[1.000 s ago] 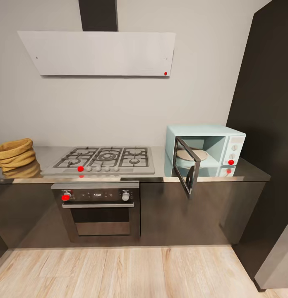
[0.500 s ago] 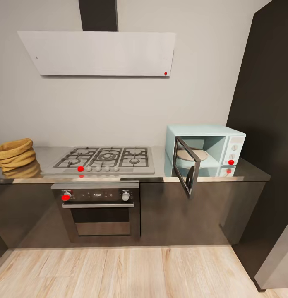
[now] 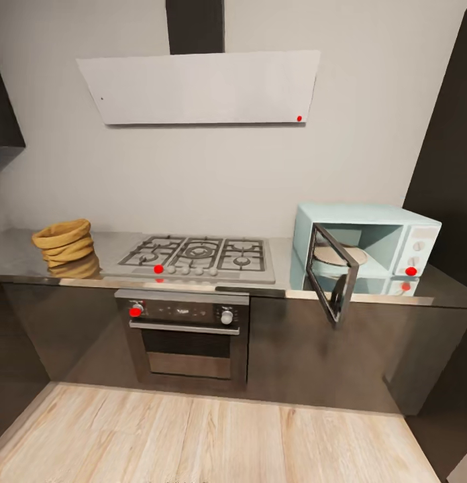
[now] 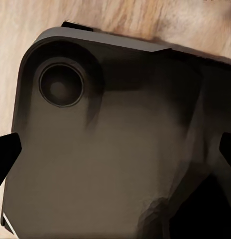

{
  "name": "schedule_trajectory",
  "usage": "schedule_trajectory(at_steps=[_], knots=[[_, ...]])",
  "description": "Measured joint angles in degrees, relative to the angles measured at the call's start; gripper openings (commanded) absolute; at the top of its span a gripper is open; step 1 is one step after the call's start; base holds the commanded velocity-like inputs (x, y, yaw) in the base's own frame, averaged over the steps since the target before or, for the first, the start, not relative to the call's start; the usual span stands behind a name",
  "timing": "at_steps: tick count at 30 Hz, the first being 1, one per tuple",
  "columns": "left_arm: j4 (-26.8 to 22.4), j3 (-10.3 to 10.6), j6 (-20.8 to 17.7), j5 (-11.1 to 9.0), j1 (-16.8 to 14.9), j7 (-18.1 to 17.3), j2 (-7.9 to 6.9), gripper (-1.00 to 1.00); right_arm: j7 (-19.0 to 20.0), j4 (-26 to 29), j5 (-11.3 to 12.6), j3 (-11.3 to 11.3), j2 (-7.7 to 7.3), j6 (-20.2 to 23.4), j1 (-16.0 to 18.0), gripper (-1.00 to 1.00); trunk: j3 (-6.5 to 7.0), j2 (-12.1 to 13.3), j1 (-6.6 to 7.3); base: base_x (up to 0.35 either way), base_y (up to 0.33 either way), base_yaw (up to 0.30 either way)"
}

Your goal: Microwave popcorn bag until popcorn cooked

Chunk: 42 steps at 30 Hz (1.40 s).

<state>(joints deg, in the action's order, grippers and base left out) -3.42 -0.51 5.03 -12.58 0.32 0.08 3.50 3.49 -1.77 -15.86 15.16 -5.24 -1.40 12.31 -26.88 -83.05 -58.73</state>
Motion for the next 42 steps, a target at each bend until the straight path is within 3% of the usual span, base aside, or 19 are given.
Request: schedule_trajectory(at_steps=[42], knots=[[0.1, 0.0, 0.0, 0.2, 0.0, -0.5, -0.17, 1.00, 0.0, -0.1, 0.0, 0.0, 0.66, -0.1, 0.0, 1.00, 0.31, 0.0, 0.00, 0.000, 0.000, 0.269]])
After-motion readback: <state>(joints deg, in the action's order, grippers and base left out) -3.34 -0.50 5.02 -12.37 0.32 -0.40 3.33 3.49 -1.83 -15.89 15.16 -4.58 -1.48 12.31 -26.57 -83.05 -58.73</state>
